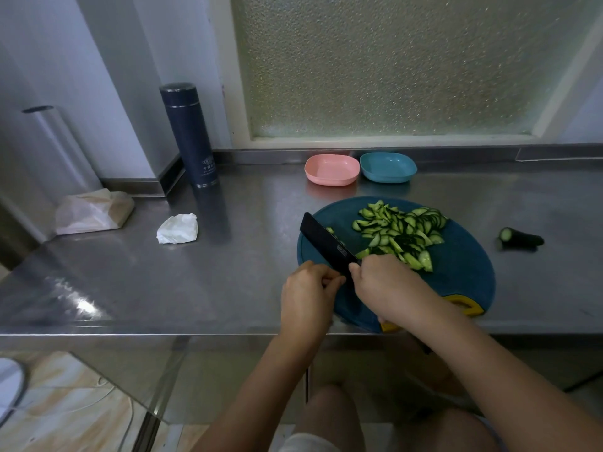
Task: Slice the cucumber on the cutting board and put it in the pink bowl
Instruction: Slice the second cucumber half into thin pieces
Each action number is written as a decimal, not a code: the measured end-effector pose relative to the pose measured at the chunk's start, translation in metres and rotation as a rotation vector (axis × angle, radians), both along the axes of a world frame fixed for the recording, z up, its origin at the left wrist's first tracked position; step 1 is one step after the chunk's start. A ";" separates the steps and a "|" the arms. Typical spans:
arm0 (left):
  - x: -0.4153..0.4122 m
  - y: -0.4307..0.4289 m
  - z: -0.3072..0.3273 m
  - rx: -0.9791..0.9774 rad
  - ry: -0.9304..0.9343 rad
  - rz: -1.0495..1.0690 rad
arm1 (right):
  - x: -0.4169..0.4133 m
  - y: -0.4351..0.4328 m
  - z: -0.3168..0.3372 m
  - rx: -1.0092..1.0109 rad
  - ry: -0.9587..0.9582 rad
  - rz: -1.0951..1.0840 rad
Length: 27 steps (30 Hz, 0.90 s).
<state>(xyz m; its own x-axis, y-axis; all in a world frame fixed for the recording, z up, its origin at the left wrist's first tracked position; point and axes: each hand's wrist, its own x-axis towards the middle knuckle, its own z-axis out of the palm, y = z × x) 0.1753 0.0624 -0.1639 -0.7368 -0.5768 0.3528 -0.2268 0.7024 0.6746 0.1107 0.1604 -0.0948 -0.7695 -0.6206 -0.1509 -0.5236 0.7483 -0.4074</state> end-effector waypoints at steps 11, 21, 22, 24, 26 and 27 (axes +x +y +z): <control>-0.002 0.002 0.006 0.000 -0.018 0.035 | -0.005 0.033 0.002 0.052 -0.112 -0.013; -0.011 0.013 0.057 -0.206 0.061 0.012 | -0.055 0.065 0.069 0.069 0.567 0.012; -0.013 0.016 0.063 -0.275 0.038 -0.031 | -0.058 0.069 0.072 0.133 0.624 0.038; -0.022 0.024 0.070 -0.396 -0.054 -0.117 | -0.061 0.074 0.076 0.244 0.690 0.090; -0.032 0.034 0.071 -0.473 -0.149 -0.207 | -0.059 0.077 0.077 0.317 0.717 0.121; -0.036 0.040 0.070 -0.498 -0.174 -0.252 | -0.056 0.079 0.076 0.335 0.724 0.130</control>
<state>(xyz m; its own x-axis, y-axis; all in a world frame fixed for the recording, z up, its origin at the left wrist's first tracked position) 0.1388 0.1020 -0.0935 -0.9012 -0.1720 0.3979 -0.0897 0.9720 0.2171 0.0545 0.2390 -0.0191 -0.6725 -0.7219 0.1632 -0.6628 0.6855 0.3013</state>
